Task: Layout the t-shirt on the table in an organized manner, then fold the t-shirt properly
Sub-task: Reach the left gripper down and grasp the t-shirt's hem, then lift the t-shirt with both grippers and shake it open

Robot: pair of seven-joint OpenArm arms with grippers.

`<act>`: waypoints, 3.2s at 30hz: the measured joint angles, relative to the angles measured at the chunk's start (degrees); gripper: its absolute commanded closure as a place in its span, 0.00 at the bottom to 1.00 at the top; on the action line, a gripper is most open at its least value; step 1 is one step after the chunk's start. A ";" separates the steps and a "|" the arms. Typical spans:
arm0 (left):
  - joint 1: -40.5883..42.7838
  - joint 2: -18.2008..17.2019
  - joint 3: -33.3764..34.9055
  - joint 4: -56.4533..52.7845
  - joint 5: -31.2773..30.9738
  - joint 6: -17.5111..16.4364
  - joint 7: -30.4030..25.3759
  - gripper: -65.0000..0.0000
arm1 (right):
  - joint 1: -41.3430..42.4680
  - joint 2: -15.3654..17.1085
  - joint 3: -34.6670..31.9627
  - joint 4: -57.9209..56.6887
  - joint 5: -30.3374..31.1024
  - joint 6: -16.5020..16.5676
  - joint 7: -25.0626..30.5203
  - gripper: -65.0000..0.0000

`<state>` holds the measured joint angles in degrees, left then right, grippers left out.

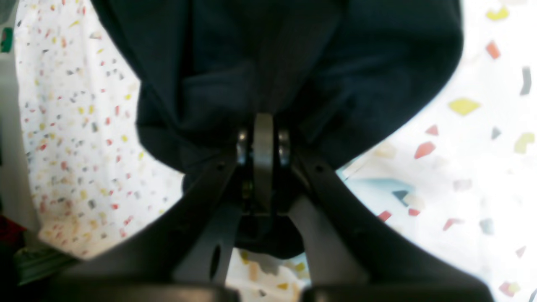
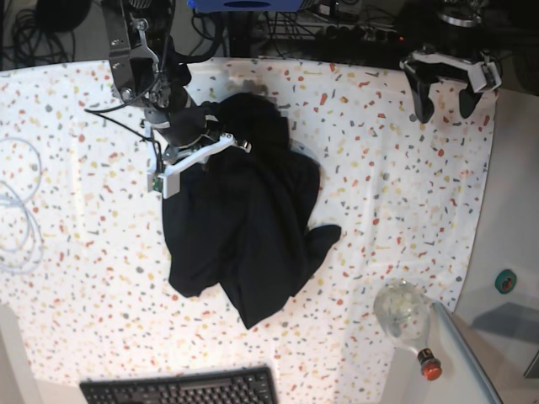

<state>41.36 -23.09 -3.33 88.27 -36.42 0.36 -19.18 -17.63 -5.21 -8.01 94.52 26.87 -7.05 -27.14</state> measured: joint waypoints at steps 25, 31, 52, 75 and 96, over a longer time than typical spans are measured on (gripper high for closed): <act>-46.10 20.83 2.01 -11.45 -0.07 0.72 46.97 0.23 | -3.82 4.74 -0.20 7.85 -0.20 0.00 0.07 1.00; -51.41 23.15 2.36 -20.85 -0.07 0.72 47.06 0.23 | -3.82 5.90 -0.26 7.85 -0.04 0.00 0.04 1.00; -57.59 20.48 4.87 -25.77 0.04 0.44 48.50 1.00 | -3.23 12.70 -0.04 8.02 0.39 0.61 -0.02 1.00; -81.33 22.03 10.49 -11.32 -0.76 0.28 50.47 1.00 | 31.50 39.91 13.25 9.70 0.09 0.35 -0.04 1.00; -31.76 14.56 0.31 12.87 -7.17 1.05 57.55 1.00 | 4.85 16.04 10.62 7.02 0.00 11.17 3.54 1.00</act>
<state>9.61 -8.54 -3.03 101.14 -43.59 1.41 38.37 -12.78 10.83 2.61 101.54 26.87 4.12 -23.59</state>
